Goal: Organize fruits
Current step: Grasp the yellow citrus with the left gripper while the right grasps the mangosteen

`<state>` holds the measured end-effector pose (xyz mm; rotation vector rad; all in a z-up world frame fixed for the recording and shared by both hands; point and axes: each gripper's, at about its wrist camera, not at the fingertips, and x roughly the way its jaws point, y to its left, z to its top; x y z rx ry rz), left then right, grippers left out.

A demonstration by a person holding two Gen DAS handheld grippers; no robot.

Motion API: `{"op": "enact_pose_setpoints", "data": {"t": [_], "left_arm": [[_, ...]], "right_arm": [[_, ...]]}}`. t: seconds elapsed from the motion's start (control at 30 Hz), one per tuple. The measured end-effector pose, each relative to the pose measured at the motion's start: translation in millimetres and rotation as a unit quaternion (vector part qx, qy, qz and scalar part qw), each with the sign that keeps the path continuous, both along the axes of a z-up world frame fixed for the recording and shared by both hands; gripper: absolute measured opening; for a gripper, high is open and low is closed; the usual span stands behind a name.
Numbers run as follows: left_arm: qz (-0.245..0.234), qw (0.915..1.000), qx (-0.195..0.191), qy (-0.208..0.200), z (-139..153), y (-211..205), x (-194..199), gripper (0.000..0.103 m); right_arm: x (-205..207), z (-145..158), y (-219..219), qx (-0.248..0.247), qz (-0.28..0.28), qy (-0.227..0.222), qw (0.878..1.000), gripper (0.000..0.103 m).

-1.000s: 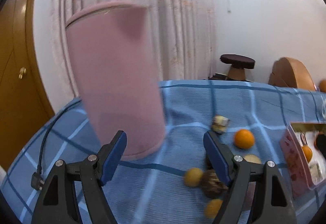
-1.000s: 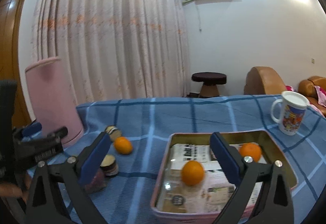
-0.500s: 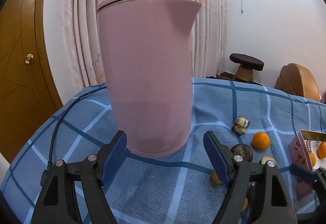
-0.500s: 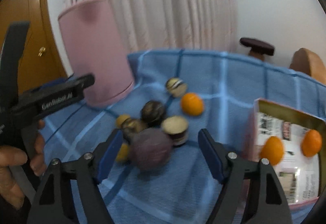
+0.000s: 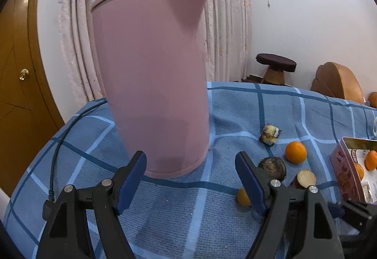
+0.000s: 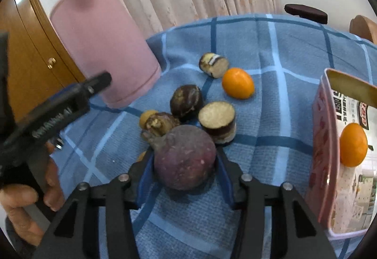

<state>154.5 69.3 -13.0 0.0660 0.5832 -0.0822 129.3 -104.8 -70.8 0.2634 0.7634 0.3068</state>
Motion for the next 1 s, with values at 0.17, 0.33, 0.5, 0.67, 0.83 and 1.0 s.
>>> {"op": "enact_pose_setpoints", "data": {"t": [0.17,0.33,0.5,0.67,0.83,1.0], "left_arm": [[-0.06,0.9976,-0.027,0.02,0,-4,-3,0.079],[-0.156,0.9829,-0.065,0.075,-7,-20,-8,0.079],[-0.219,0.9695,-0.015,0.108,-22,-51,-21,0.079],[-0.22,0.9654,0.019,0.138,-41,-65,-20,0.078],[-0.207,0.9661,0.03,0.151,-52,-63,-17,0.045],[-0.226,0.9618,0.019,0.153,-51,-61,-19,0.027]], "right_arm": [[-25,26,-15,-0.018,-0.051,-0.088,0.995,0.052],[-45,41,-37,-0.059,-0.116,-0.146,0.981,0.052],[-54,45,-46,-0.068,-0.137,-0.156,0.976,0.052],[-52,47,-45,-0.069,-0.134,-0.155,0.976,0.052],[-57,49,-44,-0.081,-0.13,-0.162,0.975,0.052],[-57,47,-46,-0.078,-0.133,-0.157,0.976,0.052]]}}
